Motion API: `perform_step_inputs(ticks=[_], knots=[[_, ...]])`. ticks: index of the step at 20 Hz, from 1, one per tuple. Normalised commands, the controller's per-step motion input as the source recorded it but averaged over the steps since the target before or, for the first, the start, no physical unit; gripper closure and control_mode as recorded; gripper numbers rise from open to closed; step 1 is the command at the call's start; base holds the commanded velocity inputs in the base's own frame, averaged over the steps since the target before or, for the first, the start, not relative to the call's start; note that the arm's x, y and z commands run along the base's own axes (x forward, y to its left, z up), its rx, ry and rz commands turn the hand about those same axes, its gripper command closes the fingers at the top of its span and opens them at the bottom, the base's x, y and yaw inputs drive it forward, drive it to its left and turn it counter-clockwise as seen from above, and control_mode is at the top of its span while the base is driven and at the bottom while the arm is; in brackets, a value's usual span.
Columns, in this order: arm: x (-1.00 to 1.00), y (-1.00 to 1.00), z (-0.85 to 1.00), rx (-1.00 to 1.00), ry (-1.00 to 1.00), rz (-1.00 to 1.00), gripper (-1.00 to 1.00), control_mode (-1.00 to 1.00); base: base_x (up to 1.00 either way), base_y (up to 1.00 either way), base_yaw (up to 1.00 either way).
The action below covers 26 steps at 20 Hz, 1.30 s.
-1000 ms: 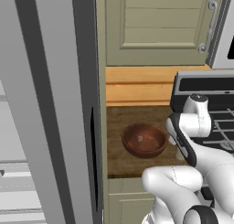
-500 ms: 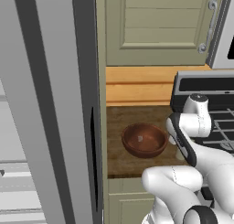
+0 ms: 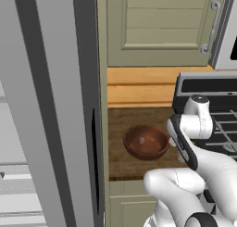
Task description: Grab a lemon wedge from the fridge and one ice cube from the ice bowl, and put them in the glass of lemonade.
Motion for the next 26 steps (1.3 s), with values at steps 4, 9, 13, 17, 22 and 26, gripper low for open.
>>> perform_step_inputs(ticks=[4, 9, 13, 17, 22, 26], knots=[[-0.31, 0.40, -0.01, 0.00, -0.13, 0.00, -1.00, -1.00, 0.00, 0.00, 0.00], [-0.37, 0.00, 0.02, 0.00, -0.15, 0.00, -1.00, -1.00, 0.00, 0.00, 0.00], [-0.26, -0.02, 0.01, 0.02, -0.05, 0.00, -1.00, -1.00, 0.00, 0.00, 0.00], [-0.29, 0.00, 0.09, 0.04, -0.11, 0.00, -1.00, -1.00, 0.00, 0.00, 0.00], [-0.21, 0.00, 0.15, 0.05, -0.15, 0.00, -1.00, -1.00, 0.00, 0.00, 0.00], [0.00, -0.14, 0.25, 0.10, -0.06, 0.00, -1.00, -1.00, 0.00, 0.00, 0.00]])
